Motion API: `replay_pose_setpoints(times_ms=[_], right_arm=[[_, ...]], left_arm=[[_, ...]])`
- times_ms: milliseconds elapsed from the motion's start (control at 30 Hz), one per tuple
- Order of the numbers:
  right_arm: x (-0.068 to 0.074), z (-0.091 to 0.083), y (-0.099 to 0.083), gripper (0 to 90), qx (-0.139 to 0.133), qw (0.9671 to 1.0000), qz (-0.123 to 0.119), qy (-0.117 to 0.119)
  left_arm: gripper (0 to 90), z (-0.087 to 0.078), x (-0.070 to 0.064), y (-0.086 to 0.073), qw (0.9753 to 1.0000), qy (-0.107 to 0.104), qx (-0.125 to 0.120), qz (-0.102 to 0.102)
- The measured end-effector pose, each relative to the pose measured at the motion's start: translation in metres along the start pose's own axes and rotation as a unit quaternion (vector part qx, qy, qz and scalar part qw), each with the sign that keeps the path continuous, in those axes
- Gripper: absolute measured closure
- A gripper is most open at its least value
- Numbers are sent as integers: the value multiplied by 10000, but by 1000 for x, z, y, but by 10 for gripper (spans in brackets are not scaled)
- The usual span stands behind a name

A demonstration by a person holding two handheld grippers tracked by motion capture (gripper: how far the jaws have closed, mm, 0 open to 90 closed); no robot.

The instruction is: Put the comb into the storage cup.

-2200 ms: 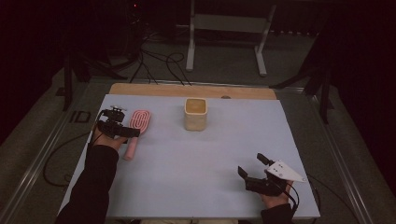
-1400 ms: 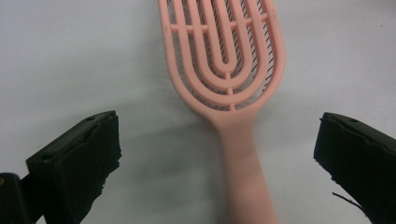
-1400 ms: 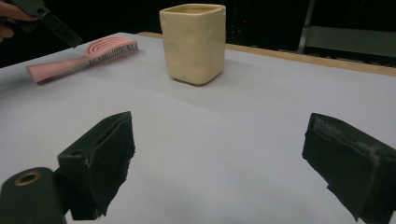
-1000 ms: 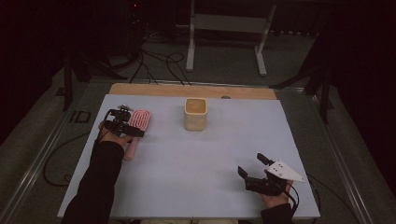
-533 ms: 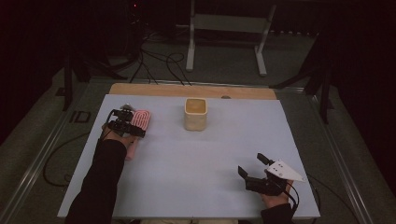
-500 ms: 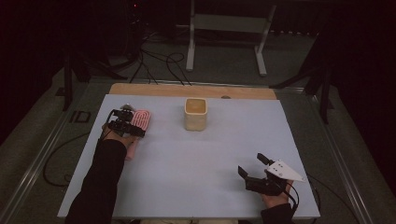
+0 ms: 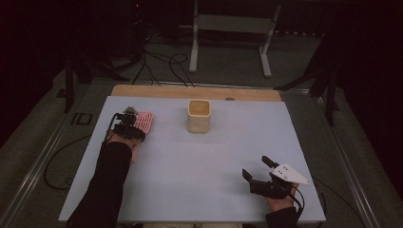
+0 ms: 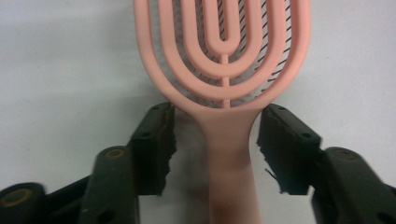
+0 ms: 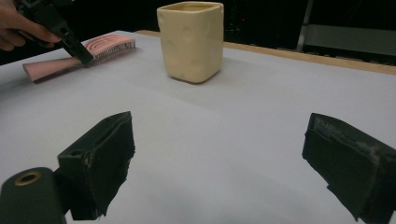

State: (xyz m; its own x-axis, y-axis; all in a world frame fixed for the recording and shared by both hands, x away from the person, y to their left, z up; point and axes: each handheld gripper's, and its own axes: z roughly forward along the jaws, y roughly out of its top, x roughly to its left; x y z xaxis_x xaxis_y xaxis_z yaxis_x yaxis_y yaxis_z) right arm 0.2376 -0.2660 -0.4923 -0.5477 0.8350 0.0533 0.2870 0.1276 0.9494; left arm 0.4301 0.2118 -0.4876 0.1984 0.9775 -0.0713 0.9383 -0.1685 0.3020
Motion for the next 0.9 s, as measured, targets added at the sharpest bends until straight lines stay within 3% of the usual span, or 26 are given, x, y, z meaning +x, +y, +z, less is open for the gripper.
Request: replay_pose_setpoints(times_ms=[367,567,900], right_arm=[[-1,1,0,90,19,10000,-15,-11],[0,1,0,89,32,10000,-17,-15],[-2,1,0,90,30,10000,-10,-39]], left_arm=[[615,4,-2,0,9999,-5,149,-20],[643,4,-5,-2,9997,126,187,115],[699,2,-5,-3,9993,142,217,253]])
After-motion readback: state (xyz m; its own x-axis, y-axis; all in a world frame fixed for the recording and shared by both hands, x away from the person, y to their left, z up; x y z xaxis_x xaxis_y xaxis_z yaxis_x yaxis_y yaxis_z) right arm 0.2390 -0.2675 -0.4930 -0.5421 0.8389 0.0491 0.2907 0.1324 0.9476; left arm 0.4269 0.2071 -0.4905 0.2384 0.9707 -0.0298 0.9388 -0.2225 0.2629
